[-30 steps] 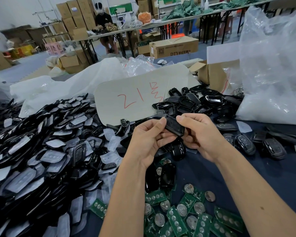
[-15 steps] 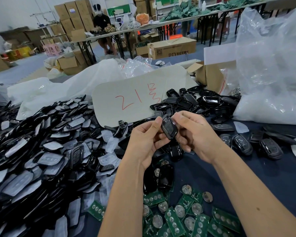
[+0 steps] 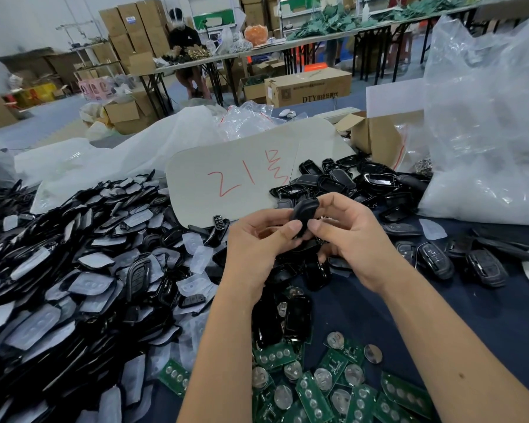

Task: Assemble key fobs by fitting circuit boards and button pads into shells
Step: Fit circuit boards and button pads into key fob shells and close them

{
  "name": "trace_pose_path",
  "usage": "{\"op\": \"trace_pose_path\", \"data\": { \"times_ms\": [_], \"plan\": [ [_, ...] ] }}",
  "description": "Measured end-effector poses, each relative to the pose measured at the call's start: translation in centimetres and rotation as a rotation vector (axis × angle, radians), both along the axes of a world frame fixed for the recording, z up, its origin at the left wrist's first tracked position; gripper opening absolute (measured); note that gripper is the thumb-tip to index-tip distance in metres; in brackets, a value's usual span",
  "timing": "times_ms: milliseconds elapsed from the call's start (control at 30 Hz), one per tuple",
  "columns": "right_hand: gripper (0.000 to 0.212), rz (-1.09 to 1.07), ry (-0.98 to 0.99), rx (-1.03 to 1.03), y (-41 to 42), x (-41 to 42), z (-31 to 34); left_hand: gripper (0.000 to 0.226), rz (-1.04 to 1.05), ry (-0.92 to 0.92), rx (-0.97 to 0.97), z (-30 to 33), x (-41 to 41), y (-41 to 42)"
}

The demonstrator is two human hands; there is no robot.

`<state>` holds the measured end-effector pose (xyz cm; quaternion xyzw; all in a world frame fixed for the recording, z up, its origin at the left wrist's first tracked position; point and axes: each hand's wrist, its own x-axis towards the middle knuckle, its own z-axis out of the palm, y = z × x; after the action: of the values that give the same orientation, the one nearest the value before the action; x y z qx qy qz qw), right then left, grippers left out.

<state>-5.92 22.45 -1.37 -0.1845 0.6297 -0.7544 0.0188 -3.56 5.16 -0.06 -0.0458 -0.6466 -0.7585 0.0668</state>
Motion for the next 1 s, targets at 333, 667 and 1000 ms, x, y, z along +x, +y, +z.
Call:
{"op": "trace_pose_path", "data": {
  "times_ms": [333, 667, 1000],
  "plan": [
    [0.02, -0.049, 0.09, 0.045, 0.23, -0.21, -0.21, 0.027, 0.106, 0.157, -0.326, -0.06, -0.27, -0.33],
    [0.018, -0.129, 0.129, 0.016, -0.59, 0.28, 0.08, 0.031, 0.126, 0.127, -0.359, 0.12, -0.38, -0.2],
    [0.03, -0.077, 0.134, -0.002, 0.27, -0.02, -0.08, 0.033, 0.135, 0.154, -0.274, -0.02, -0.28, -0.43]
  ]
}}
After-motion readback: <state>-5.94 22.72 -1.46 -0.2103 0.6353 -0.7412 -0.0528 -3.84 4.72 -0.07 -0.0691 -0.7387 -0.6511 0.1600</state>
